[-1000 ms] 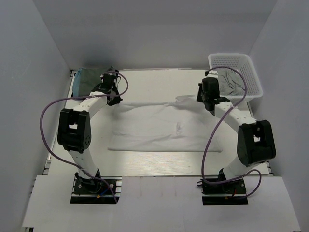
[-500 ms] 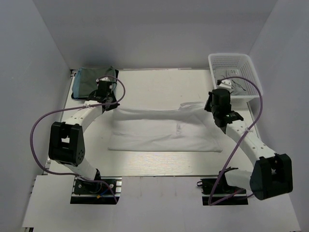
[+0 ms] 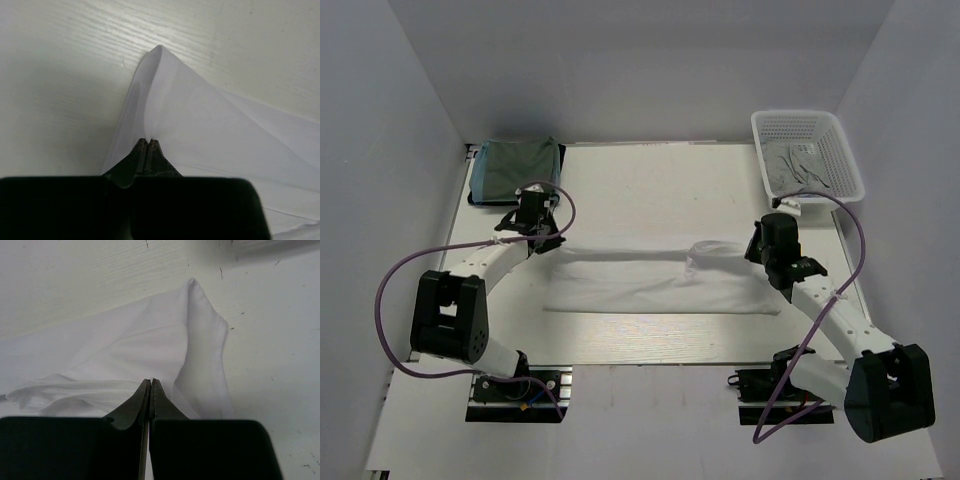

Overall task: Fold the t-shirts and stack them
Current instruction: Fold the other side of the tshirt into a rectangle

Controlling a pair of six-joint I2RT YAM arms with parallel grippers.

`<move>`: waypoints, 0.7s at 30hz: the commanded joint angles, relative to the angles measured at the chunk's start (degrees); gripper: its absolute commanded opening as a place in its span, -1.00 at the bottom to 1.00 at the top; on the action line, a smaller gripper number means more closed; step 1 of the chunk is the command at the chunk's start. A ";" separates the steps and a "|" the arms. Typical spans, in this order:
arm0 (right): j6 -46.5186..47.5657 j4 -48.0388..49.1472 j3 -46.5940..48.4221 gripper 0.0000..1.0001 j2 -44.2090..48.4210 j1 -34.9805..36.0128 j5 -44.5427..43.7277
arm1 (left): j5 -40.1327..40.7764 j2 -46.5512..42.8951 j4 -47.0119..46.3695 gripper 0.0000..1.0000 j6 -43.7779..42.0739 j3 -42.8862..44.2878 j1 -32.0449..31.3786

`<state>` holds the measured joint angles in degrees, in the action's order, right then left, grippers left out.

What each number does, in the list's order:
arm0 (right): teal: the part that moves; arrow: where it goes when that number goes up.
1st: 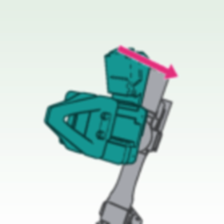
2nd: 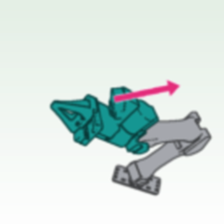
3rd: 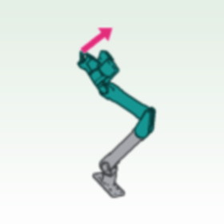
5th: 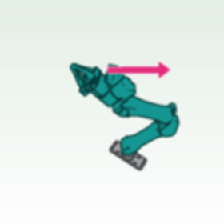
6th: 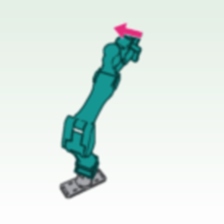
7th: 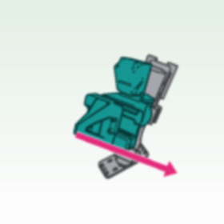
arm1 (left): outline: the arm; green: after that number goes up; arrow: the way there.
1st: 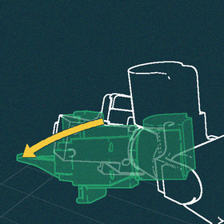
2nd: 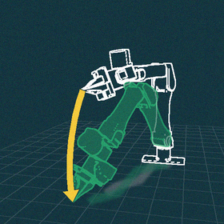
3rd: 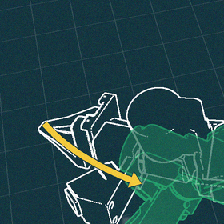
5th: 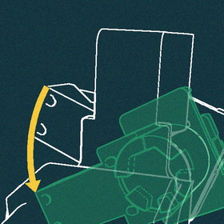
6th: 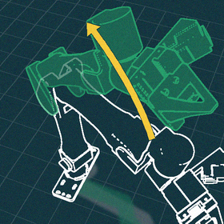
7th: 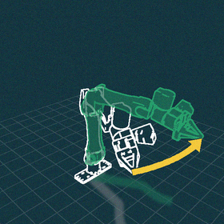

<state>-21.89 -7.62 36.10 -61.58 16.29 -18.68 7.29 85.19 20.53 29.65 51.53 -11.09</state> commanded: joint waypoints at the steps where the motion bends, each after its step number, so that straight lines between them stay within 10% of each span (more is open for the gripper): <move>1: -2.71 -2.04 -2.78 -1.00 2.16 -0.03 0.13 | 1.49 -2.57 0.03 -1.00 1.90 -2.04 -0.16; 5: -8.22 -3.37 -7.61 -1.00 2.78 -0.04 0.39 | 5.97 -1.17 4.07 -1.00 4.79 -2.05 -0.16; 7: -9.31 -5.65 -8.06 -0.16 3.31 -0.04 0.83 | 6.94 -0.64 7.05 -0.84 6.03 -2.05 -0.16; 9: -10.10 -7.06 -7.36 0.69 3.66 -0.21 4.35 | 8.35 1.20 10.21 -0.26 8.14 0.66 0.46; 10: -9.93 -8.97 -6.31 0.81 4.45 -0.12 4.52 | 9.05 1.21 13.53 0.03 8.84 1.64 0.98; 12: -8.79 -10.84 -4.64 0.81 5.94 -0.03 5.58 | 14.05 1.21 15.32 0.99 12.00 3.74 0.20; 21: -2.01 6.90 -0.33 0.81 0.60 0.75 34.43 | 7.40 1.74 12.61 1.00 11.14 11.92 0.19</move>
<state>-26.11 -9.34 33.17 -56.80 16.40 0.64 17.30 87.35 34.72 41.56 60.90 -10.72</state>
